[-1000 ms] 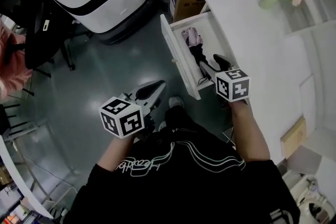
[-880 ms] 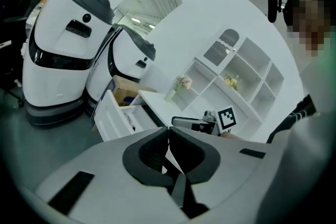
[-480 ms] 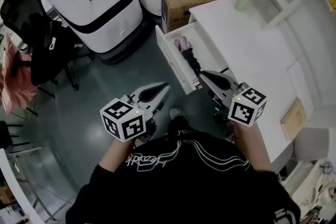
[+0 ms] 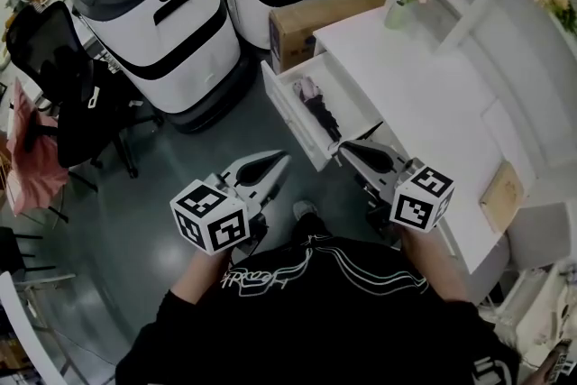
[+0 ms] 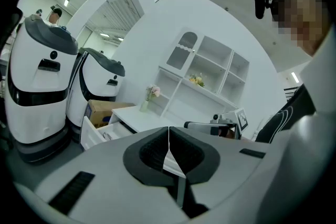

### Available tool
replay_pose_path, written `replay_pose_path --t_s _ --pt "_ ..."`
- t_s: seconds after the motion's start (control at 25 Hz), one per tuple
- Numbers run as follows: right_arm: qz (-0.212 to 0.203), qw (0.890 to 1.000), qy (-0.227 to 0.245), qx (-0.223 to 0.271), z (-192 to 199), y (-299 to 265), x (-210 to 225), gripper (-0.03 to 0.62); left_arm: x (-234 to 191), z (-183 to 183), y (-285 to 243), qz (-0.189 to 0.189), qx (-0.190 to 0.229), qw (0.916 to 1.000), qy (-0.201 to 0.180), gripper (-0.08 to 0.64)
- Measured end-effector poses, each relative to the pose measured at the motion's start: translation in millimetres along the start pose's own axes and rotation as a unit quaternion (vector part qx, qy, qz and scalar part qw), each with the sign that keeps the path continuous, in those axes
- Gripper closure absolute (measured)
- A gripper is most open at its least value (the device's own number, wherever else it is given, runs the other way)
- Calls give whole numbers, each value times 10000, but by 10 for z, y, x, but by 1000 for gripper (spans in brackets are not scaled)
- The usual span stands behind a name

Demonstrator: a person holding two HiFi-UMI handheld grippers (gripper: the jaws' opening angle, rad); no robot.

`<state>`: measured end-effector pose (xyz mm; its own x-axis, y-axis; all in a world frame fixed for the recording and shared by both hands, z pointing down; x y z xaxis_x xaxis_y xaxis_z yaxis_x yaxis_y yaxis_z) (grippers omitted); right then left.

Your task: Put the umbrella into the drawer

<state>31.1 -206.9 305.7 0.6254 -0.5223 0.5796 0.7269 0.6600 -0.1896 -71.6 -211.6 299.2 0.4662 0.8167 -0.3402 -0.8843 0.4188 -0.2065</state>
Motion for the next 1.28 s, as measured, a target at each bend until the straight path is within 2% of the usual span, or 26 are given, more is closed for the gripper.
replay_pose_path --t_s 0.12,0.4,0.76,1.28 --pt "13 9999 -63 85 1 82 -9 538 72 -43 -14 5 20 10000 -52 538" --pt "54 9997 229 0 -24 139 -19 543 144 -117 -66 -92 21 9999 -108 538" --pt "2 9997 226 40 -96 144 -54 543 222 -193 -50 -116 45 9997 -196 538" --pt "48 9999 123 -16 -45 79 17 543 142 -158 -124 -86 18 9999 -101 538"
Point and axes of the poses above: the fingertips, and each gripper's own axes: y backward along the fingers, x to its right, z out of its underside, the point moved 1 cm from there along y, backward along the fingers, and after that the axes turned 9 degrees about -y, right-handed, at the moved point
